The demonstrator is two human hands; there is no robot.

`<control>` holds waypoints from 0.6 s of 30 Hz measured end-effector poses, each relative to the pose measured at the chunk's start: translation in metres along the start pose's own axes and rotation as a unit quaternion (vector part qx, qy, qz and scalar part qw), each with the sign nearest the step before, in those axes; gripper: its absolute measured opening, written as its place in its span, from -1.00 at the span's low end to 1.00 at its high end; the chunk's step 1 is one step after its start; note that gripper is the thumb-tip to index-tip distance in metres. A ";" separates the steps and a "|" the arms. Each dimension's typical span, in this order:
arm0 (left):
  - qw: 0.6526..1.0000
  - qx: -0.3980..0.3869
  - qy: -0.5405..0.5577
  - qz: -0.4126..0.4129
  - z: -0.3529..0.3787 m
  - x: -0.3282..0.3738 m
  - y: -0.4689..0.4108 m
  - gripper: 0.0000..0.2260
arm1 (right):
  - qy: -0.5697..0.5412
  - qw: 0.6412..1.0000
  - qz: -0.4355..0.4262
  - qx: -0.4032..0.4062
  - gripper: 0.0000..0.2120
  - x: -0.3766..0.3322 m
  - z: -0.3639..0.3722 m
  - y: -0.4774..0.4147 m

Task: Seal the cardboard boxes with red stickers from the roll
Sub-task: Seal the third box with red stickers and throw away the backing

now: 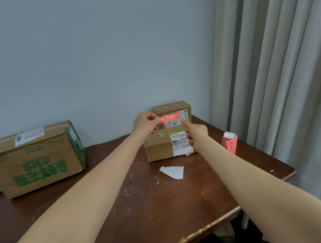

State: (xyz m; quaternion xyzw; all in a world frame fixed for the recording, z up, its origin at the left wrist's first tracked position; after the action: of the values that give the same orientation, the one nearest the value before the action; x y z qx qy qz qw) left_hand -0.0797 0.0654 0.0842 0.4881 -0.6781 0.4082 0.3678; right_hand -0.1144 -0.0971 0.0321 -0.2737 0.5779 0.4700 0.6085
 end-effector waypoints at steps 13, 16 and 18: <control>0.994 -0.069 -0.074 -0.032 -0.021 -0.001 -0.016 -0.92 | 0.030 0.997 -0.006 -0.066 -0.70 -0.022 -0.001 -0.004; 0.994 -0.070 -0.075 -0.038 -0.021 -0.003 -0.018 -0.93 | 0.065 0.995 -0.024 -0.070 -0.68 -0.026 0.002 -0.007; 0.994 -0.073 -0.076 -0.041 -0.020 -0.004 -0.019 -0.94 | 0.091 0.992 -0.038 -0.077 -0.71 -0.027 0.005 -0.008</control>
State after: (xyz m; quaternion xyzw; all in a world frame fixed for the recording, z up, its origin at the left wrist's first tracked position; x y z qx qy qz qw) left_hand -0.0580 0.0813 0.0923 0.5171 -0.7115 0.3035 0.3664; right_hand -0.1025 -0.1027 0.0573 -0.3830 0.5820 0.4628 0.5481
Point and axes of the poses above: each hand's wrist, its own y-axis away from the middle knuckle, its own z-axis out of the palm, x = y × z, the point moved 2 cm from there along -y, towards the middle knuckle, and after that the axes turned 5 degrees about -x, right-handed, at the moved point
